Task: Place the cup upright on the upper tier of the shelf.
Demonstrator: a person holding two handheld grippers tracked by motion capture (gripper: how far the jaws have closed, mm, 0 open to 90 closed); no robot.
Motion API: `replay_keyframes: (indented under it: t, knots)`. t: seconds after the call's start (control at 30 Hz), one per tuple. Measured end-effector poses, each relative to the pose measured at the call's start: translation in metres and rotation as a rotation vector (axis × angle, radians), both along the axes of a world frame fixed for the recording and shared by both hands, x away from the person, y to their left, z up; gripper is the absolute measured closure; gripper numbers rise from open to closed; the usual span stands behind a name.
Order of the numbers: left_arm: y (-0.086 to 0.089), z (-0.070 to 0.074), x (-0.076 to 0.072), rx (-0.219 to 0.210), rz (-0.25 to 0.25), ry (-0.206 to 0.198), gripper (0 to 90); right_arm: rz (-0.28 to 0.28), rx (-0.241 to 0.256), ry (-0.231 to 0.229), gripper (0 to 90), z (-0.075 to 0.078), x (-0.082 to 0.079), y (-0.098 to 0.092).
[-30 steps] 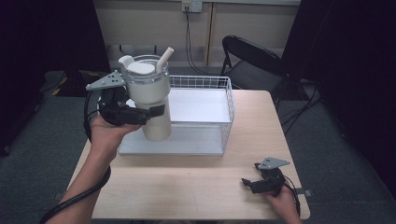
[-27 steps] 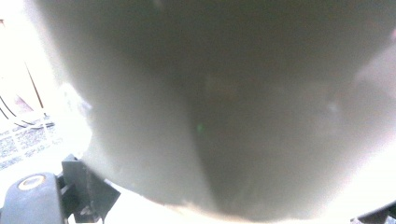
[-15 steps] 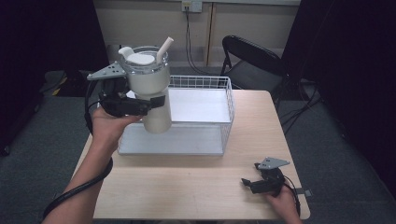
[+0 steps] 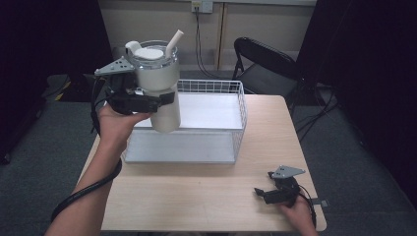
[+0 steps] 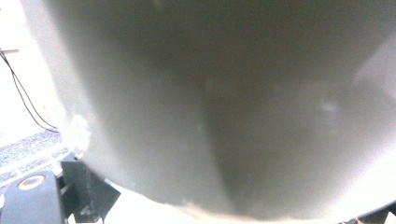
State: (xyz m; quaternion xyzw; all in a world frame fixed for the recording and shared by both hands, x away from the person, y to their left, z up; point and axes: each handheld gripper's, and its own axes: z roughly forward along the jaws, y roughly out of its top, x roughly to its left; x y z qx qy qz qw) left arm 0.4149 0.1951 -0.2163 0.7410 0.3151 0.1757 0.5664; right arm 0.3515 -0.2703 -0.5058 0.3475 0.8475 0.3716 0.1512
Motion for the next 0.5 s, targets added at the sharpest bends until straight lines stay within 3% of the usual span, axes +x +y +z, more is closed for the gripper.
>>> replay_keyframes:
  t: [0.5]
  knots:
    - [-0.004,0.0,0.016,-0.006,0.035,-0.009,10.3,0.0,0.0,0.0,13.3,0.0,0.0,0.0]
